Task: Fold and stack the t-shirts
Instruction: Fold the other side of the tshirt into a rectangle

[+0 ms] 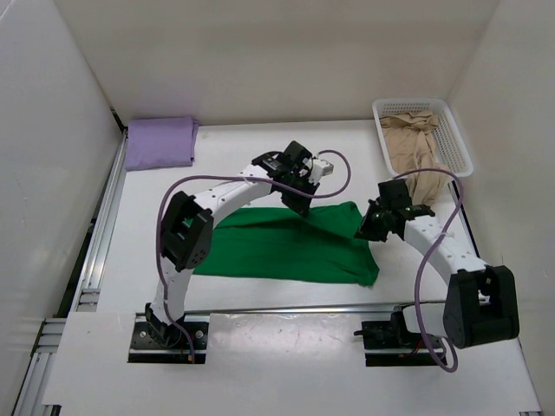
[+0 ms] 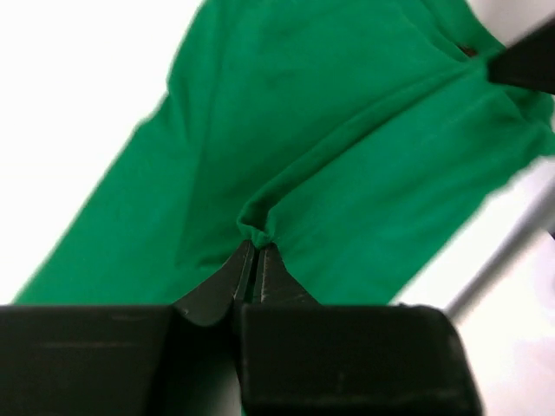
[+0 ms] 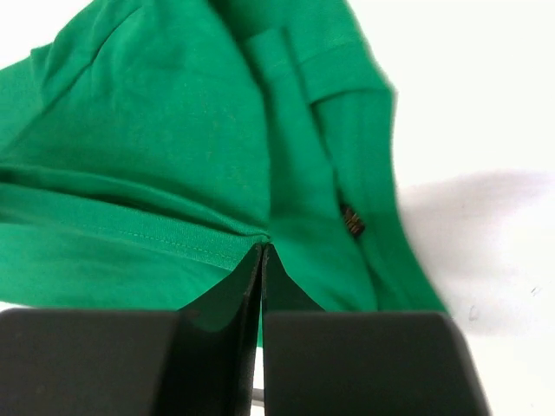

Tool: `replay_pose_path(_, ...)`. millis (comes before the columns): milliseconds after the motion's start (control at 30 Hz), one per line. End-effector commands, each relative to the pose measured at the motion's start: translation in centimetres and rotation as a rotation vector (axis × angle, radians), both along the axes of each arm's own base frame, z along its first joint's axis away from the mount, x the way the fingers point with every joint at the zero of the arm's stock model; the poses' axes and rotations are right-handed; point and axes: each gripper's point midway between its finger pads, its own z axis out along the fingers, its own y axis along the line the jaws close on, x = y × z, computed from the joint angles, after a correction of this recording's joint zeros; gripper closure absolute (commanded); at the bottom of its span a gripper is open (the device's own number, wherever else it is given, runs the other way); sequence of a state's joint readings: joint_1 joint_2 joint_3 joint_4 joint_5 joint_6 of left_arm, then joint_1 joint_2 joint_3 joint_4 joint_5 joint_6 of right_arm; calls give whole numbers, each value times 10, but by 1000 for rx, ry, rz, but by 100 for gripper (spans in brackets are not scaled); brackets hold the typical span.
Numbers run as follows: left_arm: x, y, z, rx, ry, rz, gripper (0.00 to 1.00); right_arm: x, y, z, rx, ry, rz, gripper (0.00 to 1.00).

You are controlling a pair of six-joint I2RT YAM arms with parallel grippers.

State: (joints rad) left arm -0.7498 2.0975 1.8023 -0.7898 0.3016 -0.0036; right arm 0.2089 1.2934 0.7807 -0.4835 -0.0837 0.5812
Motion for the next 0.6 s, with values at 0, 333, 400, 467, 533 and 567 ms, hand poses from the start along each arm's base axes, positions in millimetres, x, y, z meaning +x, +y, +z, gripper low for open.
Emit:
replay_pose_path(0, -23, 11, 10, -28, 44, -29, 90, -28, -7, -21, -58, 75, -2, 100)
replay_pose_path(333, -51, 23, -26, 18, 138, -52, 88, -30, -4, -40, -44, 130, -13, 99)
replay_pose_path(400, -52, 23, -29, 19, 139, -52, 85, -28, -3, -39, -42, 122, -13, 91)
replay_pose_path(467, -55, 24, -31, 18, 154, -57, 82, -28, -3, -33, -35, 96, -13, 86)
replay_pose_path(533, -62, 26, -32, 11, 176, -66, 72, -27, -5, -25, -36, 61, -19, 77)
replay_pose_path(567, -67, 28, -31, 7, 186, -70, 71, -26, -6, -14, -33, 9, -24, 77)
